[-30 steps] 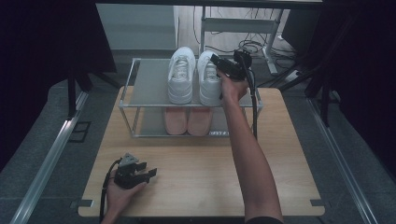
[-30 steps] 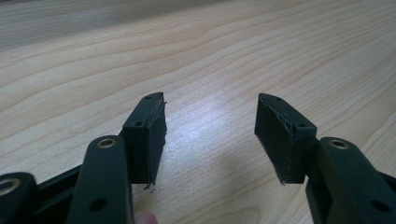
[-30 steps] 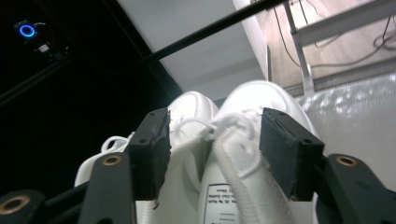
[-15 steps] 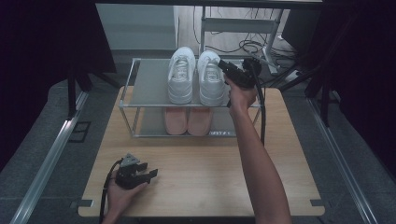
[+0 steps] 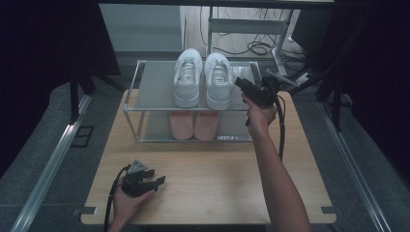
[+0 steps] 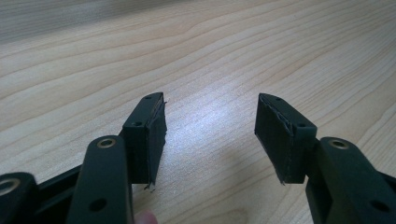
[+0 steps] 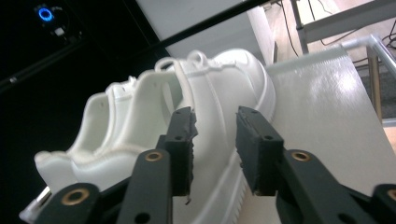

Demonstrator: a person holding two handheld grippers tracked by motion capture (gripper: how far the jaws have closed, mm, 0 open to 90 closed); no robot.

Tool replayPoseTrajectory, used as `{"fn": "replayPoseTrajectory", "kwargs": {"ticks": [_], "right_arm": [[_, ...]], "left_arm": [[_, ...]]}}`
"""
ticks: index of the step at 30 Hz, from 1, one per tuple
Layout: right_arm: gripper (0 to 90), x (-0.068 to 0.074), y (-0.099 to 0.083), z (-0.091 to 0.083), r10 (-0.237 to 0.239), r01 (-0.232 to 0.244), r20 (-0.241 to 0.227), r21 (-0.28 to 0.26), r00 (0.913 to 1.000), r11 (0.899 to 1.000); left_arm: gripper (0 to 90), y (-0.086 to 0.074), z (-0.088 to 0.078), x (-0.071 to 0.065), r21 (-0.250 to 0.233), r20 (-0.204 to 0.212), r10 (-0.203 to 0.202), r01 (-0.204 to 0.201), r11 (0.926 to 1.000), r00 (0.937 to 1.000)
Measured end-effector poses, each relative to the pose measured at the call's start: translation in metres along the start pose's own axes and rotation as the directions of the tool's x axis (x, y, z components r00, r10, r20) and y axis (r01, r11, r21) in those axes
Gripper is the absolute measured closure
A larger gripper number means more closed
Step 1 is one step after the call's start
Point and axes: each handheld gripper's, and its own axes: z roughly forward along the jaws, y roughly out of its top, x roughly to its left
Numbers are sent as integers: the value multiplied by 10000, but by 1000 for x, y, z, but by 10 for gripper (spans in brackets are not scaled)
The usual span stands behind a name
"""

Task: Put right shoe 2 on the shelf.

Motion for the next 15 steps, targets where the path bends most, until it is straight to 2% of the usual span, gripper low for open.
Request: {"fn": "replayPoseTrajectory", "kwargs": {"ticks": [8, 15], "right_arm": [[807, -7, -17, -2, -278, 274, 125, 324, 9995, 9991], [838, -9, -29, 0, -455, 446, 156, 549, 9988, 9975]], "left_arm": [[440, 0, 0, 0, 14, -10, -4, 4, 10000, 10000], [440, 0, 0, 0, 80, 30, 45, -45, 10000, 10000]]}}
